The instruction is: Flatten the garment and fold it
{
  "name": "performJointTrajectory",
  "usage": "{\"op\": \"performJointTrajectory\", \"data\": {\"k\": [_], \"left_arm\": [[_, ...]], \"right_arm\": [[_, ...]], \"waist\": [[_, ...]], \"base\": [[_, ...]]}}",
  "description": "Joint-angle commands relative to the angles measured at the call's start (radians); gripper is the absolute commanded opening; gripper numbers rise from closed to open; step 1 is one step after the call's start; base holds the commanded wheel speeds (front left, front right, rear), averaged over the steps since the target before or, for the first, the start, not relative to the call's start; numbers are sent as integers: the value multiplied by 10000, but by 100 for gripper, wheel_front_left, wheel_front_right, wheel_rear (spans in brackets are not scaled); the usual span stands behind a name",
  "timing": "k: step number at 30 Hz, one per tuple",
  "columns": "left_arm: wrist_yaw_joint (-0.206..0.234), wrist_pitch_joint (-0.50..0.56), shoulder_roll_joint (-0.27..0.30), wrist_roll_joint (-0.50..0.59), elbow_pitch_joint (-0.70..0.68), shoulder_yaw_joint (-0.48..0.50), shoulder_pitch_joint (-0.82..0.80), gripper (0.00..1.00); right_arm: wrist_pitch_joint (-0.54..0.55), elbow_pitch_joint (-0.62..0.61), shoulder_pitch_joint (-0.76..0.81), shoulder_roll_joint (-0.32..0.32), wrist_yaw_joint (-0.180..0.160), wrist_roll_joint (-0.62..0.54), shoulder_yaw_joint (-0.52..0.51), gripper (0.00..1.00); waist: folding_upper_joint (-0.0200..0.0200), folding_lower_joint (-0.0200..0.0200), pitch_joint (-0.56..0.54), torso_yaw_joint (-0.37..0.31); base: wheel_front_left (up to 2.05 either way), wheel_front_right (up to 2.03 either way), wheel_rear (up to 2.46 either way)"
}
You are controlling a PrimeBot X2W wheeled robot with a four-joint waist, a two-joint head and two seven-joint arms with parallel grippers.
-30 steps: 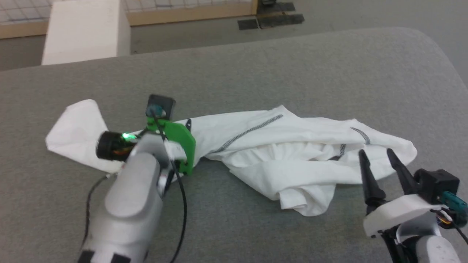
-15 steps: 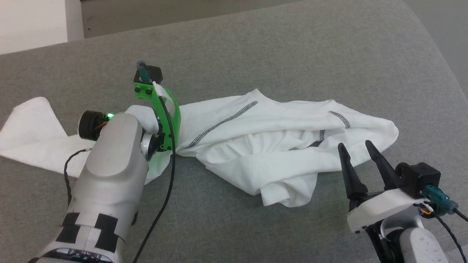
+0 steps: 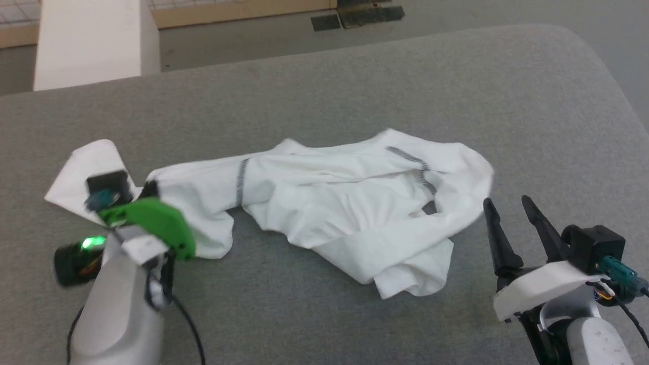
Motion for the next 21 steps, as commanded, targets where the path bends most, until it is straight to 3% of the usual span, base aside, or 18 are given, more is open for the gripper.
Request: {"op": "performJointTrajectory", "data": {"k": [1,6,7,8,16,21], "left_arm": [[192,-121,162,-96,-293,197,552,0],[755,-271,228,-401,-1565,846,2263,0],[685,-330,149,-517,-1781,865,2481,19],[576,-467,22,-693,-2039,901,2710,100],[-145,-3085,-508,-796,-3140,781,3602,100],[-391,-3607,-658,-345,-3429,541,3494,100]], "right_arm": [[97,-87,127,14,-13,-65,-39,100],[800,-187,439,14,-13,-128,-106,100],[965,-206,484,14,-13,-119,-96,100],[1153,-242,513,14,-13,-100,-54,100],[2624,-92,218,14,-13,335,117,100],[3986,428,-507,14,-13,803,174,100]], "waist": [[0,0,-495,457],[0,0,-830,790],[0,0,-864,844],[0,0,-889,887],[0,0,-833,1178],[0,0,-549,1387]], "base": [[0,0,0],[0,0,0],[0,0,0],[0,0,0],[0,0,0],[0,0,0]]}}
